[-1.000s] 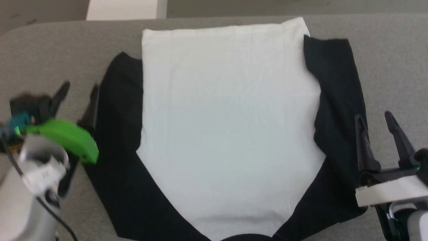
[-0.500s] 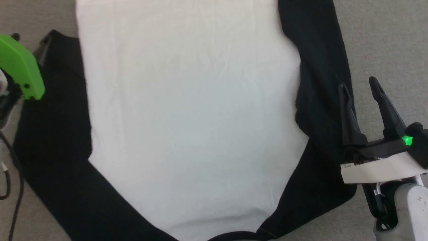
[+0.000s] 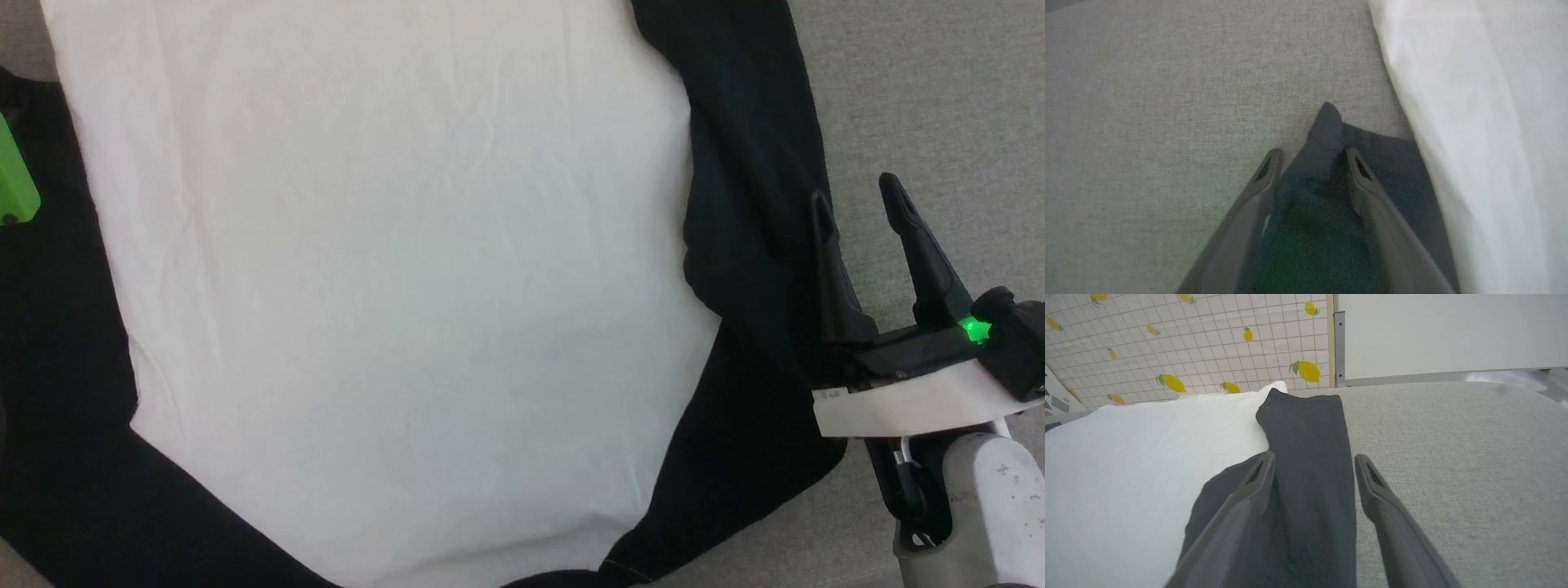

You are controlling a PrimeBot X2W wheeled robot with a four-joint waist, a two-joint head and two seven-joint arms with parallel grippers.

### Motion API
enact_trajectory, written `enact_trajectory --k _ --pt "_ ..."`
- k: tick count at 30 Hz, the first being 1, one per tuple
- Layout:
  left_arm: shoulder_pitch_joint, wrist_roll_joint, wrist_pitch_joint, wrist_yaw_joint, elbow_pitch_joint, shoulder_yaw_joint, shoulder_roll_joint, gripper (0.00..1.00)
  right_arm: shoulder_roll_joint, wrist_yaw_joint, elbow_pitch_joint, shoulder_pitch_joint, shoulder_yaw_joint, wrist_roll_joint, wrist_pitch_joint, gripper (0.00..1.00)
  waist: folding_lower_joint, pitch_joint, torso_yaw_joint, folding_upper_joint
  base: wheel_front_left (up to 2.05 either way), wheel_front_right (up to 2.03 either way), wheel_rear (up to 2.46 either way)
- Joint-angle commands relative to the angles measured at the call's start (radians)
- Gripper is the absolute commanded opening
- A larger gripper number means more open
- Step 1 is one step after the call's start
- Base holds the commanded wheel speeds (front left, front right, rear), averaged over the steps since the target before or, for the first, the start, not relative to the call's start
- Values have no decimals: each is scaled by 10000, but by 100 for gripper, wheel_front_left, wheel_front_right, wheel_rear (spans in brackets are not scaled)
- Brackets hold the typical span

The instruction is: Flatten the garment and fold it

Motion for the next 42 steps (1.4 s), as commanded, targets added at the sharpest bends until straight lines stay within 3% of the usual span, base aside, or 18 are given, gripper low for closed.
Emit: enact_trajectory --k 1,7,15,23,30,37,41,42 --pt "322 107 100 116 93 -140 64 0 2 -15 38 -187 19 71 -38 100 -1 -30 13 -1 0 0 0" --pt "370 637 -1471 293 -128 91 173 0 -15 -15 132 -162 -21 69 -1 100 -1 -429 240 -1 0 0 0" --pt "1323 920 -3267 427 -339 420 204 0 -32 -15 94 289 -389 -100 262 100 -1 -1880 1048 -1 0 0 0" --pt "2997 862 -3549 704 -2250 724 320 0 117 -15 -140 1142 -806 -213 662 100 -1 -3355 2058 -1 0 0 0" --pt "3820 1168 -3232 949 -4655 265 240 0 249 -15 -418 1565 -943 -268 935 100 -1 -4020 2593 -1 0 0 0" --pt "3989 1477 -2794 748 -6610 -1610 -621 0 357 -15 -633 1799 -957 -305 1140 100 -1 -4270 2774 -1 0 0 0" --pt "3736 1590 -2860 445 -6562 -3194 -1734 0 401 -15 -744 1894 -949 -334 1235 100 -1 -4294 2778 -1 0 0 0" --pt "3659 1513 -2942 288 -6268 -3815 -2278 0 416 -15 -769 1915 -938 -332 1270 100 -1 -4288 2760 -1 0 0 0"
